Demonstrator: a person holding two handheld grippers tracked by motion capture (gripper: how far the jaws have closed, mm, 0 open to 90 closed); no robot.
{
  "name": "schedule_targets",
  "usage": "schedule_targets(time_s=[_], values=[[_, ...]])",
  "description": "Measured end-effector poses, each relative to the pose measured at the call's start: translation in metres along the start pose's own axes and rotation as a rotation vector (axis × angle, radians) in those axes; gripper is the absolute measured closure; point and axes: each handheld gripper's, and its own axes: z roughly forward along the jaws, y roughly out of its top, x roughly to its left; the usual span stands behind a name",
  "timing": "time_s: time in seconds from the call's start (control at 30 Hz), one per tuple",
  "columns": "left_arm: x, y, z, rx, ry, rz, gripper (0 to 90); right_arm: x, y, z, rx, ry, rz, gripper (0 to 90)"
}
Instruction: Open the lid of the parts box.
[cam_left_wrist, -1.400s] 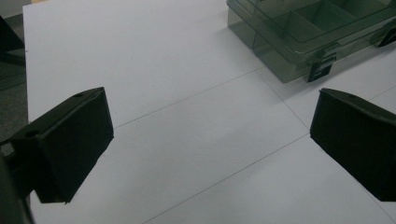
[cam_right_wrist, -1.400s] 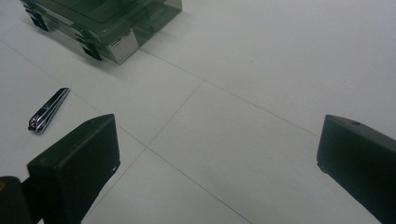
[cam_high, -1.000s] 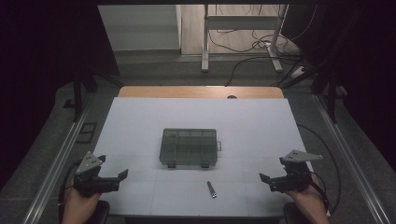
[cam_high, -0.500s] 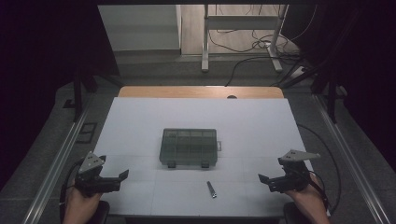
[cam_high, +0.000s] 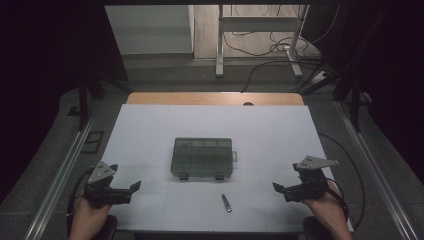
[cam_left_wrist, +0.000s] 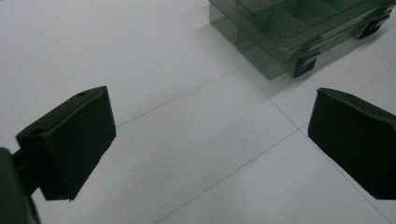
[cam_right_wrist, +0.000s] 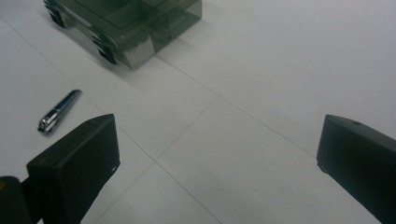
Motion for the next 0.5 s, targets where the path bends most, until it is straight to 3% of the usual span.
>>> schedule_targets(time_s=[0.07,0.3,0.5], values=[[0.0,0.001,0.002,-0.007,-0.013,-0.008,0.4,0.0,0.004,0.002,-0.011,0.024,0.007,0.0],[0.001,0.004,0.009,-0.007,-0.042,-0.016,0.0,0.002,0.011,0.006,-0.017,0.043,-0.012,0.0],[0.006,0.01,0.016,-0.023,-0.069,-0.024,0.0,0.002,0.02,0.009,-0.04,0.087,0.009,0.0]])
